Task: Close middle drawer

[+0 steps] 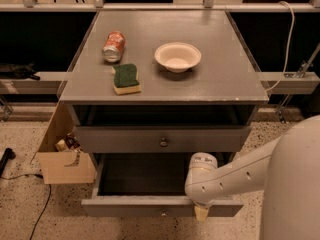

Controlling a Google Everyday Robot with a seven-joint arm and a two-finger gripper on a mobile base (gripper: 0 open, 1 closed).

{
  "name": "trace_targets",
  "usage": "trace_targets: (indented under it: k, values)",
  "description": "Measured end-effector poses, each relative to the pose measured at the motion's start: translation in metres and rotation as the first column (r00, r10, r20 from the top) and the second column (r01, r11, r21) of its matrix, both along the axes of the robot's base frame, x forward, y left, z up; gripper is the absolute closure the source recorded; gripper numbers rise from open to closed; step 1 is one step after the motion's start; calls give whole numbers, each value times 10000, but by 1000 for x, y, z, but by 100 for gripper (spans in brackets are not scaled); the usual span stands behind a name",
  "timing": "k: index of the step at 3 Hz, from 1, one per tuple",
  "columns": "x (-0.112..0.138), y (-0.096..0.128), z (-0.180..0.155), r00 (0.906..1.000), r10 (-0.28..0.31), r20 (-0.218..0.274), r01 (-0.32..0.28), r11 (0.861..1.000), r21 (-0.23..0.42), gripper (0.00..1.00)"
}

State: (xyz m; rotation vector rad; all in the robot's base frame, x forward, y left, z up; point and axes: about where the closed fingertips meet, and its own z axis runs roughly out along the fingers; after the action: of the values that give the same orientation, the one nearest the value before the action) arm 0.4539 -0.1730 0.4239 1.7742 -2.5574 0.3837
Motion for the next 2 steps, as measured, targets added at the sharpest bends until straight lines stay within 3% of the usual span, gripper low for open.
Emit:
trace_targets:
  k: [1,2]
  values:
    - [0,0,0,10000,0,0,0,10000,0,45]
    - [24,10,-2,9997,239,-50,-241,9994,-251,69]
